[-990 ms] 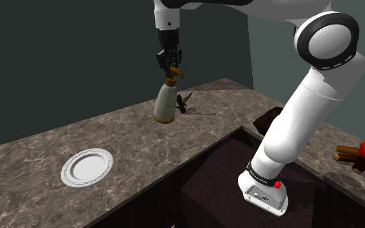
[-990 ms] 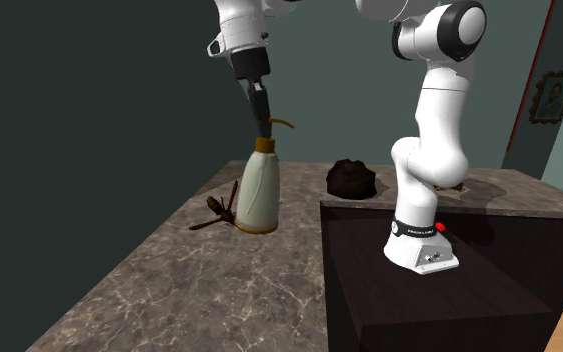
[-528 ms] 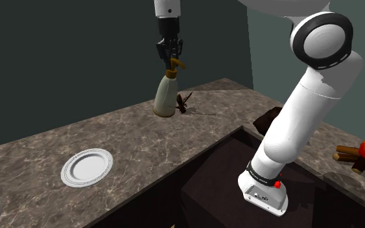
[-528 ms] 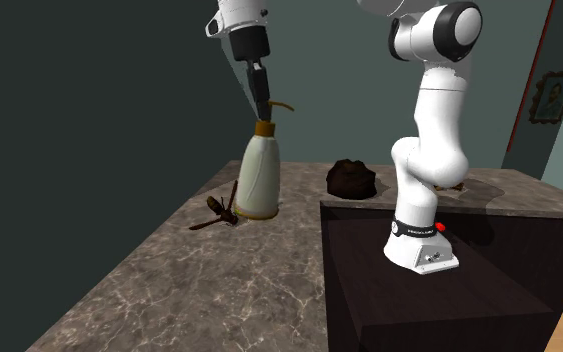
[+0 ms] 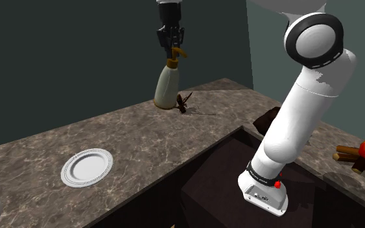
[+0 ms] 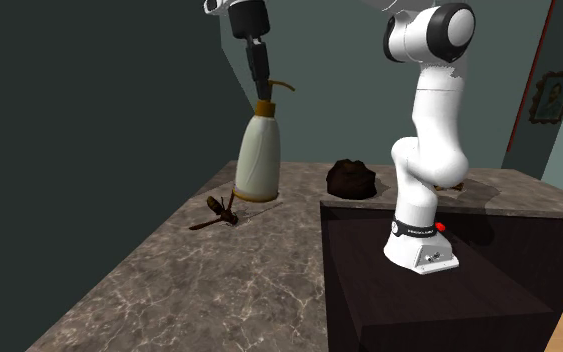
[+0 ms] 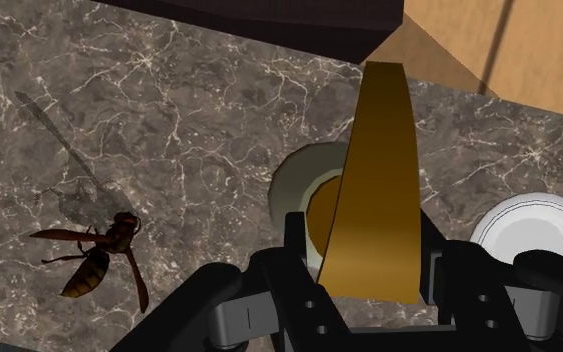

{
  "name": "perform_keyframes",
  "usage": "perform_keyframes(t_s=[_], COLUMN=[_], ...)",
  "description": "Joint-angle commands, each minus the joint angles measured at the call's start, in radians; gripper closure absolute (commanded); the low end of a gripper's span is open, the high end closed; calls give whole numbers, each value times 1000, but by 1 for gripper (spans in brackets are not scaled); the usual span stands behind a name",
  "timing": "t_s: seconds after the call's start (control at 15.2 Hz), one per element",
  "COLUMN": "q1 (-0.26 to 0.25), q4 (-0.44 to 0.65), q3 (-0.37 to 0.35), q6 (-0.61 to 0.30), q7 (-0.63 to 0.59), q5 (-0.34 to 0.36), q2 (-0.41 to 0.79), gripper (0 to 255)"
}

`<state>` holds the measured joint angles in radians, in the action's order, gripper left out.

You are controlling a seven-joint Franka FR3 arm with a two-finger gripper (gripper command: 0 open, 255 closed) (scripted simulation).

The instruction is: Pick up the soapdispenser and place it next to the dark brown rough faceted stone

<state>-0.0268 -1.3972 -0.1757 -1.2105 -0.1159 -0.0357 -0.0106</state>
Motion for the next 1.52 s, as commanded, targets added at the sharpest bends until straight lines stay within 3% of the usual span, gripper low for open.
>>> perform_keyframes(t_s=[0.0,0.46,0.86,1.12,1.45], q1=[-2,-11,-29,30,68], q4=[55,261,513,224,1], q3=[-2,-9,-18,17,73], q6=[36,164,307,233,209], q7=[-6,-20,-39,41,140], q5=[2,14,33,4,3], q2=[19,98,209,-8,-206], gripper=[255,255,255,255,255])
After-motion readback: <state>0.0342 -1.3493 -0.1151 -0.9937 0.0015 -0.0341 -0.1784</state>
